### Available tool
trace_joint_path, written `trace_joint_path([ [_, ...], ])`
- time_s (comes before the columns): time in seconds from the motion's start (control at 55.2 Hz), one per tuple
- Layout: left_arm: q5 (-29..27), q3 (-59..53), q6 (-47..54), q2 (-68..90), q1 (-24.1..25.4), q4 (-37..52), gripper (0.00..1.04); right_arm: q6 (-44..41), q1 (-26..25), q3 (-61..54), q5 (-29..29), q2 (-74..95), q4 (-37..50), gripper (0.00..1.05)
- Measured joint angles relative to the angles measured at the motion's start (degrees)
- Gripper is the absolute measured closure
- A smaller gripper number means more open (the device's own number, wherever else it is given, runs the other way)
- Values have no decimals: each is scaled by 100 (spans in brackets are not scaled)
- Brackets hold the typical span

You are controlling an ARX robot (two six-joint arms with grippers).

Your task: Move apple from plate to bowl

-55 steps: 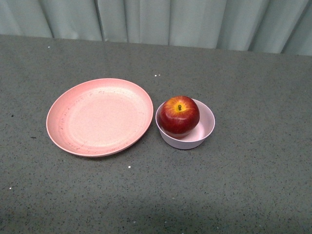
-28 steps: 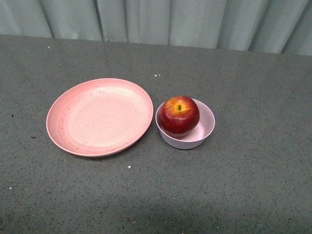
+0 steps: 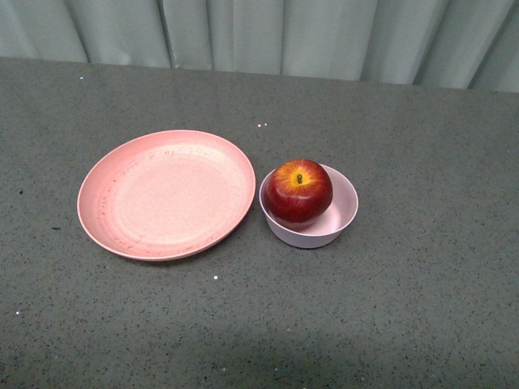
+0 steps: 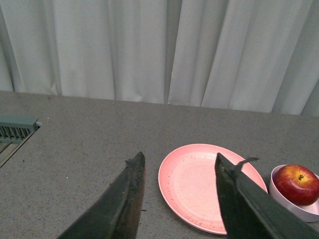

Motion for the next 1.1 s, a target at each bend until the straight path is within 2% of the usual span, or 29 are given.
trace_joint_path([
  [0.308, 0, 0, 2, 0, 0, 0, 5, 0, 0, 0, -2, 0, 0, 9],
  [1.104, 2, 0, 2, 0, 0, 0, 7, 0, 0, 0, -2, 0, 0, 9],
])
